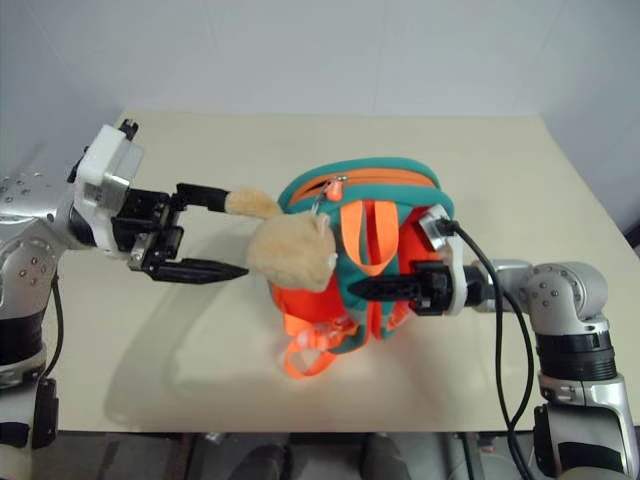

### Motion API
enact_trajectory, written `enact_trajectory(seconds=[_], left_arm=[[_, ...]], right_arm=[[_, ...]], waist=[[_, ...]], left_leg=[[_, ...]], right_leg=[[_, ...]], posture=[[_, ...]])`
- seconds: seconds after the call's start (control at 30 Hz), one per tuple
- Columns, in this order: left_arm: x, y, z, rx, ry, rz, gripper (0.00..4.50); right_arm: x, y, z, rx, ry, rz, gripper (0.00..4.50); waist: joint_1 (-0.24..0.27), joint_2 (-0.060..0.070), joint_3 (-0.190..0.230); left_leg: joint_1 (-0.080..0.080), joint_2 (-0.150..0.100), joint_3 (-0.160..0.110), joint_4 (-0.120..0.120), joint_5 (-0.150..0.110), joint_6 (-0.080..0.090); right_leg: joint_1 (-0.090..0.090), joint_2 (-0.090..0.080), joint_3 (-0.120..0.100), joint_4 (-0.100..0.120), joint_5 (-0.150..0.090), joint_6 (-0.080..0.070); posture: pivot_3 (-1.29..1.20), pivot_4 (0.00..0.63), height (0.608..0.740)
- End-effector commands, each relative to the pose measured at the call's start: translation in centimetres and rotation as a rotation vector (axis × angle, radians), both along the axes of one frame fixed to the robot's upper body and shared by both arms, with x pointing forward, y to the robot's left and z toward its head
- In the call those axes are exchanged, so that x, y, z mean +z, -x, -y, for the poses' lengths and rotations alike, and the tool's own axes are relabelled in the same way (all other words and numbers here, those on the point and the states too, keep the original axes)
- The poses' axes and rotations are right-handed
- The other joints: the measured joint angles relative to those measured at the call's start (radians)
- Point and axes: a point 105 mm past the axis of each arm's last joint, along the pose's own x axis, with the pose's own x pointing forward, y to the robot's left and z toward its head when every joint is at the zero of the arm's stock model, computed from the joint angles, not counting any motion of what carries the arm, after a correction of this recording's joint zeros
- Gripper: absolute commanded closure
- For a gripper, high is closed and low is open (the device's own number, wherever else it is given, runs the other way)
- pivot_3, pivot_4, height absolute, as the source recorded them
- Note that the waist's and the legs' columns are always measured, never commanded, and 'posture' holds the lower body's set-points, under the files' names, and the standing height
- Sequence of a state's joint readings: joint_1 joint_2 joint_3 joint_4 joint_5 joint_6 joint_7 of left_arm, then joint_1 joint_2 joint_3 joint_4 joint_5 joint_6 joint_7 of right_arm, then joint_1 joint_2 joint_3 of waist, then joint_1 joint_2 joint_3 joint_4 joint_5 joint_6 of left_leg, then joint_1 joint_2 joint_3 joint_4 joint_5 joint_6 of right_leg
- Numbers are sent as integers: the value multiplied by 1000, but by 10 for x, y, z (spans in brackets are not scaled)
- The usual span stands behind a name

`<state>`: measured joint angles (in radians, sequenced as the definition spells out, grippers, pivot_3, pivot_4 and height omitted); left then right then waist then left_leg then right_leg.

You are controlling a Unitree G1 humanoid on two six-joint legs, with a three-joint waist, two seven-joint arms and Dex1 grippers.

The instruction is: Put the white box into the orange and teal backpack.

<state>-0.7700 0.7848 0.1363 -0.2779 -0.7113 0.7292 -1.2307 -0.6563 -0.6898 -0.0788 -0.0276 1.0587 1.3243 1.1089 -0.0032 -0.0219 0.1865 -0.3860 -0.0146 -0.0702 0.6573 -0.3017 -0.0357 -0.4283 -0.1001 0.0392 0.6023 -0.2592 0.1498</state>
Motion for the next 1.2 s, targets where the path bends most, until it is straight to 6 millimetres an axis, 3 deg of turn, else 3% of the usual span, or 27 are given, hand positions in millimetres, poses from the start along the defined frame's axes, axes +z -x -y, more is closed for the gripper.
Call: enact_trajectory(seconds=[0.03, 0.3, 0.47, 0.57, 0.77, 0.87, 1.03, 1.2], left_arm=[[11, 18, 12, -56, 43, 30, 22], [-4, 21, 32, -79, 7, 49, 22], [-16, 11, 40, -48, -44, 82, 22], [-15, 4, 42, -27, -37, 111, 571], [-5, -4, 41, 3, 6, 132, 2431], [-2, -6, 37, 14, 11, 136, 3075], [9, -4, 26, 10, 46, 123, 3254], [19, -3, 1, 40, 29, 75, 3254]], right_arm=[[6, 1, -3, 26, -19, 31, 3982], [5, 0, -4, 35, -23, 33, 3982], [6, -1, -4, 30, -28, 40, 3982], [6, -2, -3, 23, -29, 42, 3982], [5, -1, -3, 16, -30, 41, 3982], [5, -1, -2, 13, -29, 41, 3982], [5, -1, -3, 11, -30, 42, 3982], [5, 0, -2, 6, -28, 40, 3982]], waist=[[0, 0, 0], [0, 0, 0], [0, 0, 0], [0, 0, 0], [1, 0, 0], [1, 0, 0], [0, 0, 0], [-1, 0, 0]], left_leg=[[0, 0, 0, 0, 0, 0], [1, 0, 0, 1, 0, 0], [1, 0, 0, 1, 0, 0], [1, 0, 0, 1, 0, 0], [1, 0, 0, 1, 0, 0], [1, 0, 0, 1, 0, 0], [1, 0, 0, 1, 0, 0], [1, 0, 0, 1, 0, 0]], right_leg=[[0, 0, 0, 0, 0, 0], [1, 1, 1, 1, 0, -1], [1, 1, 1, 1, 1, -1], [1, 1, 1, 0, 1, -1], [1, 1, 1, 0, 1, -1], [1, 1, 1, 0, 1, -1], [1, 2, 1, 0, 1, -1], [1, 2, 1, 0, 1, -1]], posture=[[0, 150, 740], [0, 150, 740], [0, 150, 740], [0, 150, 740], [0, 150, 740], [0, 150, 740], [0, 150, 740], [0, 150, 740]])
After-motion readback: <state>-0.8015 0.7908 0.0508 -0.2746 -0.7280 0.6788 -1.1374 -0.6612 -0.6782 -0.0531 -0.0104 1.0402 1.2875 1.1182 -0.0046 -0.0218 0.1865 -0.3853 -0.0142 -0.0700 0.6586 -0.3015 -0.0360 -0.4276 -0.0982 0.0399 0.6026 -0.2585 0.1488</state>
